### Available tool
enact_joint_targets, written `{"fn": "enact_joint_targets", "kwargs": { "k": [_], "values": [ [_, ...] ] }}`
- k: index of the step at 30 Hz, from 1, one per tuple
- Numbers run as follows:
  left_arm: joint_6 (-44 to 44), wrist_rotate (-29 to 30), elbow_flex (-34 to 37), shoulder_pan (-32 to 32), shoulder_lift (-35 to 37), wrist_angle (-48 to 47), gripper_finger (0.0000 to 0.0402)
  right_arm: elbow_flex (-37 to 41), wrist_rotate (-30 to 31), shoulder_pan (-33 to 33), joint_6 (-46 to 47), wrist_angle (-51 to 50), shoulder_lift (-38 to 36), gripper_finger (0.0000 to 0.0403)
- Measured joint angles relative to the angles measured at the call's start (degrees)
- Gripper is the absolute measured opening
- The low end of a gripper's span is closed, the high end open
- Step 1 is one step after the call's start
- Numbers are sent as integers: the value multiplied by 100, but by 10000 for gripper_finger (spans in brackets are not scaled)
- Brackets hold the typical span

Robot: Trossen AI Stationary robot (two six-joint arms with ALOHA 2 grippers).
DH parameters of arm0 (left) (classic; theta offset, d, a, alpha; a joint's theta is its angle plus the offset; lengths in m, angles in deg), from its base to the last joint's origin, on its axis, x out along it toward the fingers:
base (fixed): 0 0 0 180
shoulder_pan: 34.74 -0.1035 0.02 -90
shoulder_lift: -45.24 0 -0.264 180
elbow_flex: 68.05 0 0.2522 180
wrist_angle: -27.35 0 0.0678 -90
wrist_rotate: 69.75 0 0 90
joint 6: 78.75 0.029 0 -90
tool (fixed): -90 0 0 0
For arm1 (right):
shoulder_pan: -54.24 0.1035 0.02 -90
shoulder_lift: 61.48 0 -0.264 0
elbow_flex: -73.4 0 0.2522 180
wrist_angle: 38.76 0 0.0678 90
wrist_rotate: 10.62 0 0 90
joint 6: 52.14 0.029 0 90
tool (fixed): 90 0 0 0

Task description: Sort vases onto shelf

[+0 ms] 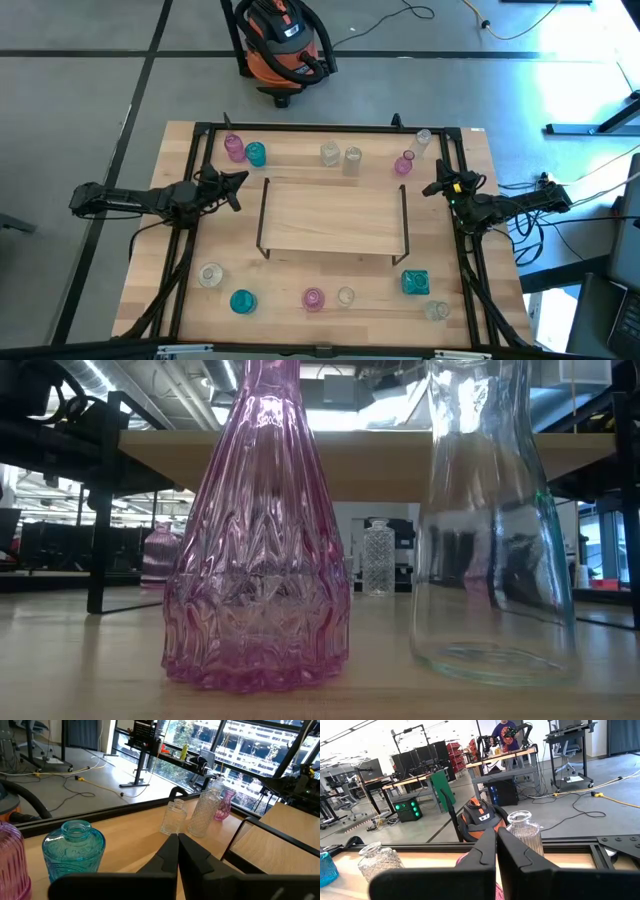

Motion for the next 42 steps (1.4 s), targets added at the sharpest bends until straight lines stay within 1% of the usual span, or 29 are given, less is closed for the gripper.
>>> {"fn": "enact_joint_targets", "kwargs": {
  "k": [12, 16, 19, 22, 28, 31, 34, 37, 39, 42],
  "values": [
    [0, -2, 0, 0, 0, 2, 0, 0, 0, 0, 2, 6, 1, 1],
    [0, -2, -2, -2, 0, 1, 0, 2, -35, 0, 8, 303, 1, 1],
    [-2, 0, -2, 0, 0, 2, 0, 0, -161, 0, 7, 757, -1, 1],
    [-2, -1, -2, 0, 0, 2, 0, 2, -290, 0, 8, 1569, -1, 1],
    [-2, 0, 0, -1, -1, 0, 0, 2, -756, 0, 11, 3120, -1, 1],
    [0, 7, 0, 0, 0, 2, 0, 2, -1075, 0, 79, 3923, -1, 1],
    [-3, 154, 6, -2, -2, 151, 0, 2, -1501, -30, 231, 4637, -1, 1],
    [-259, 301, 7, -2, -1, 905, 0, 2, -1786, -196, 294, 5160, -1, 1],
    [-475, 386, 7, -2, 0, 1518, 0, -16, -2380, -356, 263, 5459, -1, 1],
    [-520, 731, 7, -4, 0, 2638, 0, -354, -3367, -678, 36, 5336, 20, 1]
  ]
}}
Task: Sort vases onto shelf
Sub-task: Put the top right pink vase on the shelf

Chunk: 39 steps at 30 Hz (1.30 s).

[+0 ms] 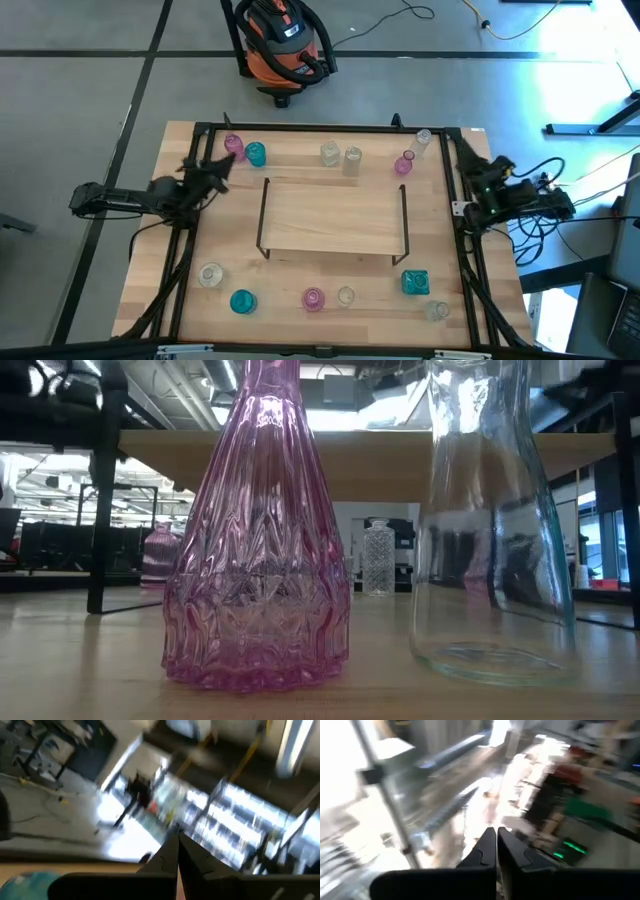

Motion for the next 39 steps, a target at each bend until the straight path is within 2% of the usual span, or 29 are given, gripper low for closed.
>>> {"fn": "enact_joint_targets", "kwargs": {
  "k": [3, 5, 7, 10, 13, 16, 18, 20, 23, 27, 30, 33, 35, 39],
  "values": [
    [-216, 254, 0, -1, 0, 1157, 0, -667, -599, -326, -450, -343, 194, 1],
    [-247, 484, -2, -2, 0, 1833, 0, -1287, -722, -530, -1047, -710, 454, 1],
    [-196, 535, -3, -2, 0, 2367, 0, -1994, -601, -709, -1685, -1430, 867, 1],
    [-65, 522, -4, -2, 0, 2819, 0, -3134, 86, -931, -2000, -2942, 1684, 1],
    [-84, 351, -4, -58, 0, 3033, 0, -4229, 771, -1066, -1851, -4877, 2584, 1],
    [-175, -25, -101, -139, 0, 3007, 0, -5131, 1263, -1194, -1194, -6979, 3526, 11],
    [-130, -439, -319, -207, 0, 2945, 0, -5579, 1281, -1409, -516, -8072, 4100, 31],
    [68, -909, -679, -274, -11, 2825, 0, -5924, 925, -1716, 194, -8864, 4610, 60],
    [549, -1576, -1544, -346, -182, 2225, 0, -6278, 37, -2243, 1049, -9662, 5245, 114],
    [1488, -2296, -3114, -356, -768, 375, 0, -6615, -1143, -3043, 2051, -10594, 6037, 181],
    [2079, -2385, -4272, -356, -1386, -1285, 0, -6737, -2298, -3682, 2395, -11009, 6486, 212],
    [2409, -2273, -5169, -358, -1984, -2569, 0, -6748, -3213, -4189, 2384, -11225, 6781, 223],
    [2489, -2267, -5620, -363, -2305, -3205, 0, -6748, -3448, -4376, 2378, -11370, 6960, 224],
    [2436, -2440, -6256, -419, -2751, -4114, 0, -6750, -3519, -4439, 2230, -11522, 7159, 225]
  ]
}}
